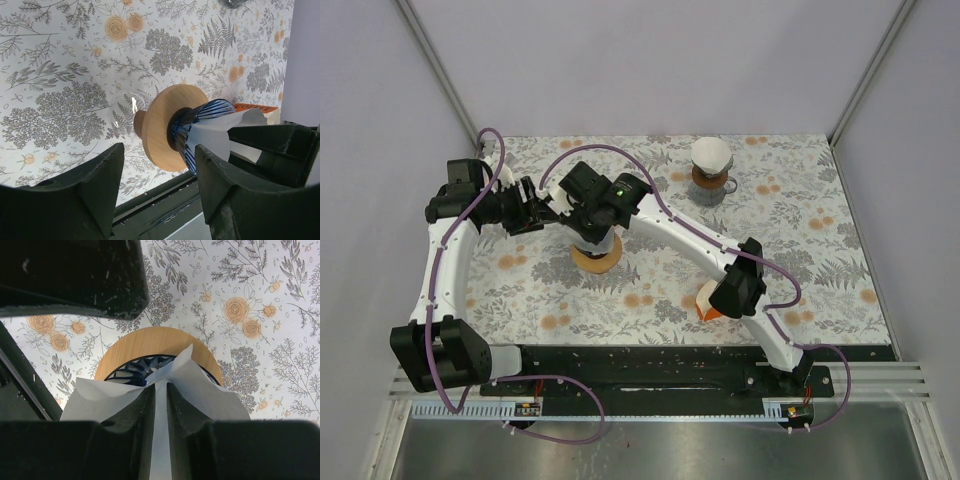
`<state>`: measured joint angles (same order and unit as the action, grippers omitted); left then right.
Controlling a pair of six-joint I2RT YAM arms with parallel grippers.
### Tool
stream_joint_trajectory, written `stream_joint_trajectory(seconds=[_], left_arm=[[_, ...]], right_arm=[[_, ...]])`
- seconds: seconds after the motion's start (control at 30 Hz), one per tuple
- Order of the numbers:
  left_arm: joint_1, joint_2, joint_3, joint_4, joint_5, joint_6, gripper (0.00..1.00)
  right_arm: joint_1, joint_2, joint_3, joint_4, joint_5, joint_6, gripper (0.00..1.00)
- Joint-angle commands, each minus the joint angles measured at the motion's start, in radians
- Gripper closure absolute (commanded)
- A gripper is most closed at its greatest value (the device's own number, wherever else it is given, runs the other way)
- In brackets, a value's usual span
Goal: Place the coffee filter in the dripper
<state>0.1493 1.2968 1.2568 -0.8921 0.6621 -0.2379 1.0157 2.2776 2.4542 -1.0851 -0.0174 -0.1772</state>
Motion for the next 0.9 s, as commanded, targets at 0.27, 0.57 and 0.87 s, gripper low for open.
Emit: stream_joint_trajectory(seconds=[0.27,0.57,0.87], left_arm=[[0.001,-0.030,0.004,0.024,0.113,-0.001,0.35],[-0.001,-0.031,0.004,0.025,0.117,0.000,0.35],[-0.001,-0.033,0.006,0.025,0.114,0.002,0.35]], right_arm=[[0.014,-0.078,0.038,0.030,-0.004,-0.004,0.71],[0.014,-0.121,0.048,0.034,-0.026,0.005,0.56],[0.014,-0.145,0.054,0.024,0.003,0.001,0.46]])
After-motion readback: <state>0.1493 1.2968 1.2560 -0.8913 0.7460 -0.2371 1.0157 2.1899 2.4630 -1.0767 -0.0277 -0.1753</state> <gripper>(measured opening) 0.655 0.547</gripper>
